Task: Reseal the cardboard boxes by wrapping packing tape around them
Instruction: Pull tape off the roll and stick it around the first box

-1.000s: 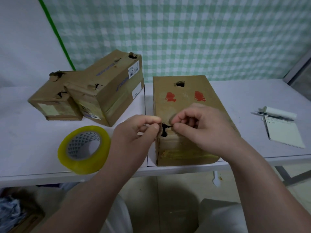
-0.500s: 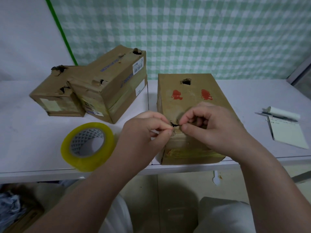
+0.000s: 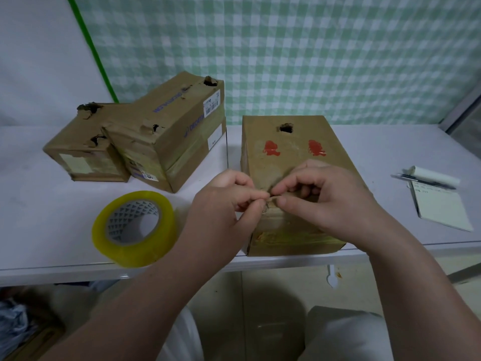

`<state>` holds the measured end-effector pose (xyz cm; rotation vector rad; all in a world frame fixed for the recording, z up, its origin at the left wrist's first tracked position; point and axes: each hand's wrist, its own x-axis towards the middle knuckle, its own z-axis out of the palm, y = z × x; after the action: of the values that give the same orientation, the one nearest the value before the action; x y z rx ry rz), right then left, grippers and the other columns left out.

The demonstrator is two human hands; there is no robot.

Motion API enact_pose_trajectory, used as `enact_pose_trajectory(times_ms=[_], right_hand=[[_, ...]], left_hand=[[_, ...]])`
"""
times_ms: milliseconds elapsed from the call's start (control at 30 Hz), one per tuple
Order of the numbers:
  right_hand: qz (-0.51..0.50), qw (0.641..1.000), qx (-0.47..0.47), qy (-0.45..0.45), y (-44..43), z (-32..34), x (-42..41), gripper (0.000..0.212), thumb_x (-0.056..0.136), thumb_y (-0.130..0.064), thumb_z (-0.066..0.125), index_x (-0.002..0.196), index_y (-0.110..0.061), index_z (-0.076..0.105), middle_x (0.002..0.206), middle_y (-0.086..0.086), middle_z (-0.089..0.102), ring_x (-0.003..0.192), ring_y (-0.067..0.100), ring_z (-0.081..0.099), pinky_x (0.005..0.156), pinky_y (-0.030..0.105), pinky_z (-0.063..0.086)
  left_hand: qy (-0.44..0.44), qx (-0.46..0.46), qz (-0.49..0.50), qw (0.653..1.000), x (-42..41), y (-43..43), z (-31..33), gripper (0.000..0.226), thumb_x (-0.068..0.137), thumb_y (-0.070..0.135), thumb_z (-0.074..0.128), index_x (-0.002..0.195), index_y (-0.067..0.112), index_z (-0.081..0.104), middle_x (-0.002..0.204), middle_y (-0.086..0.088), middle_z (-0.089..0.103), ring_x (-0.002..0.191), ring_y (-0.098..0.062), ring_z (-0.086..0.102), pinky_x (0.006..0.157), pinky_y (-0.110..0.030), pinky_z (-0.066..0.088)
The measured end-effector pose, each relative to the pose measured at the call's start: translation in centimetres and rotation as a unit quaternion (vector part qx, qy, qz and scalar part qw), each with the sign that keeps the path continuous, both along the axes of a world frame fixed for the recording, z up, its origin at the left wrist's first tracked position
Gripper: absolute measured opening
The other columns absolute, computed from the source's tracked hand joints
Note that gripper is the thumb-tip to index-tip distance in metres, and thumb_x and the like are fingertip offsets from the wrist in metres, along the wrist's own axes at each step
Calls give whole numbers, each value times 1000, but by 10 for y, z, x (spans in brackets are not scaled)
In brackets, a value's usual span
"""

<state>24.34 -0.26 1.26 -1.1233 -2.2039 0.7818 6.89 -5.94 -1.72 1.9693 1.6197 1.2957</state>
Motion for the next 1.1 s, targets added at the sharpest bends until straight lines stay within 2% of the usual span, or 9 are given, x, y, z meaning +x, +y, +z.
enact_pose_trajectory(times_ms=[133, 200, 333, 467, 667, 800, 900, 967, 1100], right_hand=[[15, 1000, -9, 22, 0, 1, 3, 15, 68, -31, 79, 81, -34, 71, 80, -7, 60, 72, 8, 53, 67, 28, 48], [20, 1000, -10, 21, 0, 2, 4, 19, 62, -37, 80, 77, -34, 70, 79, -8, 60, 73, 6, 53, 67, 25, 47], [11, 1000, 12, 22, 0, -1, 4, 21, 59, -35, 84, 69, -35, 66, 75, -12, 58, 72, 4, 52, 63, 17, 43], [10, 999, 23, 24, -1, -3, 3, 19, 61, -32, 85, 61, -30, 65, 69, -12, 59, 70, 6, 55, 61, 17, 44], [14, 999, 36, 17, -1, -2, 0, 21, 65, -26, 85, 59, -24, 65, 65, -10, 59, 66, 11, 54, 55, 14, 42], [25, 998, 46, 19, 1, -5, -1, 24, 67, -26, 84, 59, -27, 61, 62, -10, 56, 61, 9, 50, 52, 15, 40], [21, 998, 53, 17, 0, -7, -2, 27, 67, -27, 85, 60, -30, 59, 63, -12, 54, 61, 7, 47, 53, 16, 39], [22, 998, 63, 7, 0, -9, -3, 27, 68, -29, 83, 61, -31, 57, 64, -13, 52, 61, 6, 46, 53, 18, 39], [23, 997, 74, 6, 1, -11, -4, 30, 68, -30, 83, 60, -32, 54, 63, -15, 50, 60, 6, 44, 53, 20, 38]], left_hand=[[-10, -18, 9, 1000, 1, 2, 2, 16, 80, 22, 63, 87, 20, 77, 87, 11, 57, 72, 0, 55, 63, -4, 39], [-25, -31, 16, 999, 1, 4, 2, 9, 81, 16, 69, 83, 20, 76, 85, 12, 56, 65, 0, 53, 60, -5, 37], [-38, -43, 36, 998, 2, 7, 3, 10, 80, 13, 71, 82, 23, 75, 83, 10, 57, 67, -10, 52, 61, -9, 40], [-56, -53, 38, 996, 2, 7, 1, 11, 81, 14, 71, 82, 24, 74, 75, 11, 59, 63, -1, 52, 58, -7, 39], [-82, -75, 28, 993, 2, 9, -1, 13, 84, 18, 67, 82, 30, 72, 56, 25, 59, 55, 6, 52, 55, -8, 40], [-122, -78, 21, 989, 4, 10, -5, 25, 87, 16, 65, 78, 40, 65, 61, 17, 64, 58, 1, 56, 59, -20, 51], [-130, -81, 27, 988, 6, 10, -4, 27, 88, 13, 62, 78, 38, 63, 64, 7, 63, 63, -13, 60, 64, -33, 54], [-104, -68, 29, 992, 7, 11, -4, 26, 89, 12, 61, 79, 36, 63, 61, 7, 60, 59, -10, 56, 62, -30, 51], [-24, -44, 25, 998, 7, 8, 0, 15, 90, 11, 57, 92, 21, 68, 62, 17, 52, 62, 3, 50, 57, -11, 38]])
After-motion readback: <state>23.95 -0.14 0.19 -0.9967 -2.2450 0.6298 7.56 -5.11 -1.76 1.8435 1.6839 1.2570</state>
